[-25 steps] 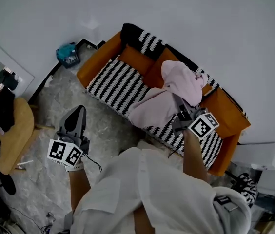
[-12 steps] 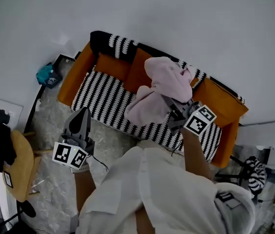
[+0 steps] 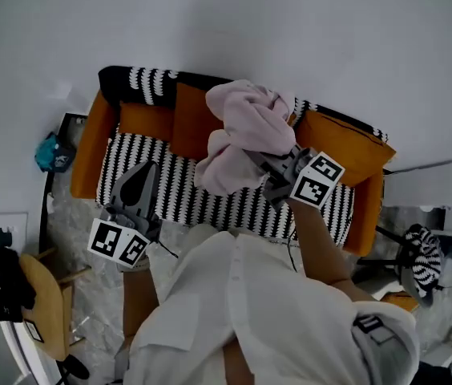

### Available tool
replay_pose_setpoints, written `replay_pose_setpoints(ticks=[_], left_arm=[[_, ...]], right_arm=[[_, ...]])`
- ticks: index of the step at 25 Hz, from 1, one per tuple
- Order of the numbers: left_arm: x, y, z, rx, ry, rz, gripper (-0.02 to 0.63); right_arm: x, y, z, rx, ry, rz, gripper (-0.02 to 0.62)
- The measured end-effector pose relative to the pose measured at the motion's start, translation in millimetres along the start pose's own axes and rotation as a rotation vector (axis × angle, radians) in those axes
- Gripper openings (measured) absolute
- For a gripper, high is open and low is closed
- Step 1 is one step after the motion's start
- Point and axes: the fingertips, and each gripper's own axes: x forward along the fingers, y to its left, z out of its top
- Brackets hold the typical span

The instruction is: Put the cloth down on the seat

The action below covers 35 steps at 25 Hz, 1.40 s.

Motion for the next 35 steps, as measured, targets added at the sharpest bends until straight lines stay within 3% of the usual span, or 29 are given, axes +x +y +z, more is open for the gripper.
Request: replay_pose_setpoints(ticks=[15,22,27,35], left_arm=[[150.6,-55.0,-35.5,-0.054,0.097,-0.47,0.017],[189.8,-114.0,-50.5,-0.071,0.136,-0.612,0.017],[220.1,-170.0,-68.6,-0.044,0.147,-0.637,0.017],[286.2,-253.6,-106.5,-0.058,0.169,-0.531,0.017]], right_arm=[[-67.8,-54.6,16.9,0.001,-0.096,-0.288,0.19],[-119.2,-75.0,27.6,-0.009,-0.097,-0.337,0.19],[-181.3,-110.1,46.3,-0.013,-0.104,-0.313,0.189],[-289.0,-201.0,84.6,-0.032,-0.029,-0.256,0.19]])
